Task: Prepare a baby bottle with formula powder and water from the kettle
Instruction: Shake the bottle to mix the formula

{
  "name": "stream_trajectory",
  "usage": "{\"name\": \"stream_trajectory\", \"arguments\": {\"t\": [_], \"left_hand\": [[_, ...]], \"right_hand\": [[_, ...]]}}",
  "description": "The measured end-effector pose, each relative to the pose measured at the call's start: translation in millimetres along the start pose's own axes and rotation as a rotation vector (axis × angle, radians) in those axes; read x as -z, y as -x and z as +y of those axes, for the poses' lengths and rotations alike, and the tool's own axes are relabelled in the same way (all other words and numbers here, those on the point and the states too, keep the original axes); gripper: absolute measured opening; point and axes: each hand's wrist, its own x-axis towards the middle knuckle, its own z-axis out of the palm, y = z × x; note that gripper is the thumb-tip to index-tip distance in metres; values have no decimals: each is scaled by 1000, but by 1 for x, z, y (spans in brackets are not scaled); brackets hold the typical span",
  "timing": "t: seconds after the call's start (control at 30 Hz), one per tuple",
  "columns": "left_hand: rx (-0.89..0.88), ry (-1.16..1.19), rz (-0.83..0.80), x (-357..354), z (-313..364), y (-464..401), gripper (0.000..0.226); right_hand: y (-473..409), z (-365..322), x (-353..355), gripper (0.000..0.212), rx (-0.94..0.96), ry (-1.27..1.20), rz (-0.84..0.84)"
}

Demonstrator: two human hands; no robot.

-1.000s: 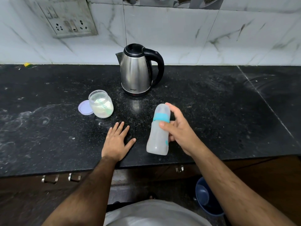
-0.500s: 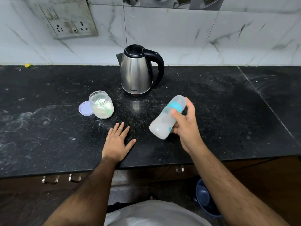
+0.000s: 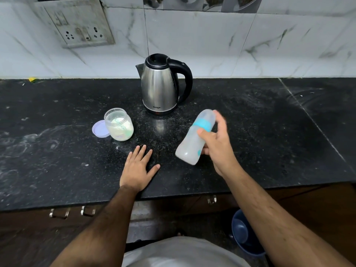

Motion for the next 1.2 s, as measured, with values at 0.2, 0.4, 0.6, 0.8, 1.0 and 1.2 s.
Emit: {"name": "stream_trajectory", "arguments": {"t": [0.2,0.4,0.6,0.8,1.0,1.2], "left_hand": [[4,-10,-12,2,1,0,87],[10,1,-30,6,3,1,91],[16,53,-56,9,3,-1,81],[73,370,128,24,21,-8,45],[183,905,144,57,60,-23,17],[119,1126,37,72,81,-34,16]], "right_hand": [[3,-2,3,65,35,-28,-30],[5,6,4,71,16,77,-172],[-4,16,10,83,32,81,-238],[-17,19,18,46,-14,115,-283],[-37,29,28,42,-85,65,-264],[-50,35,28,44,-118,45,-253]]}}
